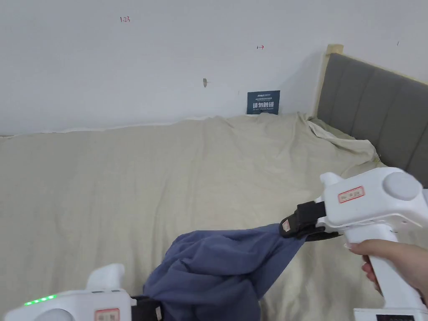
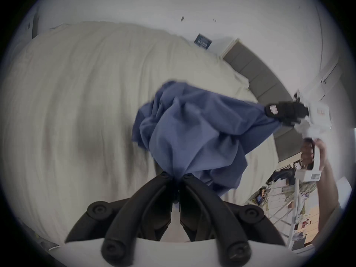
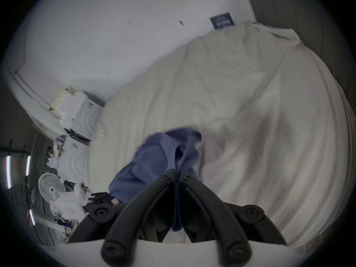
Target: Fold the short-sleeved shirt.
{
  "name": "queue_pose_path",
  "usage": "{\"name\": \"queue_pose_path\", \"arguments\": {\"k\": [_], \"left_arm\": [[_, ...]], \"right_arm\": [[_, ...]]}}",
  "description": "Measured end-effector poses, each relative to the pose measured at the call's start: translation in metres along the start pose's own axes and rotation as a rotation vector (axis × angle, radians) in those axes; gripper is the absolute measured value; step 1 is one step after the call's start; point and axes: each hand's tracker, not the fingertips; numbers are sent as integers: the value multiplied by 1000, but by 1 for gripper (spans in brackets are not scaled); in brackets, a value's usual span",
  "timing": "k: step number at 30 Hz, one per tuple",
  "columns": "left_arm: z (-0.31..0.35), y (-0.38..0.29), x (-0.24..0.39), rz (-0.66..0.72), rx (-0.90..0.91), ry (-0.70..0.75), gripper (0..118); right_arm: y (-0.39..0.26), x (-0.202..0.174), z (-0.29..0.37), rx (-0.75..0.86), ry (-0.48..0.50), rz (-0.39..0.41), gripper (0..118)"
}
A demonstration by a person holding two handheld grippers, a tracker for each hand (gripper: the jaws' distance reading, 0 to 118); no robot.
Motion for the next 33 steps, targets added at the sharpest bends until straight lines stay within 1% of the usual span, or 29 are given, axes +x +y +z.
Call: {"name": "queue_pose_path", "arguments": {"k": [2,4,6,8,10,12,14,17,20,22,23,26,27,29,31,33], "left_arm": [[31,19,0,12,45,-33,7],[63,43,3,-32,94,-36,7],[95,70,9,-95,141,-20,7],[119,97,18,-150,153,6,7],[144,119,29,-183,174,38,7],[166,140,41,-223,195,73,7],[188,156,47,-219,236,115,7],[205,189,37,-175,247,107,7],[211,221,33,-167,267,158,7],[212,245,29,-174,275,166,7],[213,258,30,-171,287,168,7],[214,290,39,-167,344,166,7],[212,301,40,-167,354,163,7],[205,315,46,-168,367,170,7],[189,327,47,-193,364,223,7],[167,323,52,-235,355,295,7]], "right_arm": [[2,-16,27,36,39,17,3],[9,-31,55,96,63,20,3],[19,-50,82,155,101,25,3],[26,-76,106,194,153,27,3],[37,-102,125,217,176,56,3],[52,-126,140,250,153,129,3],[64,-148,155,291,121,172,3],[87,-164,169,322,94,191,3],[119,-174,176,358,28,207,3],[141,-186,176,376,24,210,3],[159,-185,172,387,20,208,3],[194,-209,166,422,-10,212,3],[195,-223,168,435,-18,223,3],[211,-237,163,452,-41,249,3],[218,-242,154,475,-103,287,3],[219,-239,139,473,-166,336,3]]}}
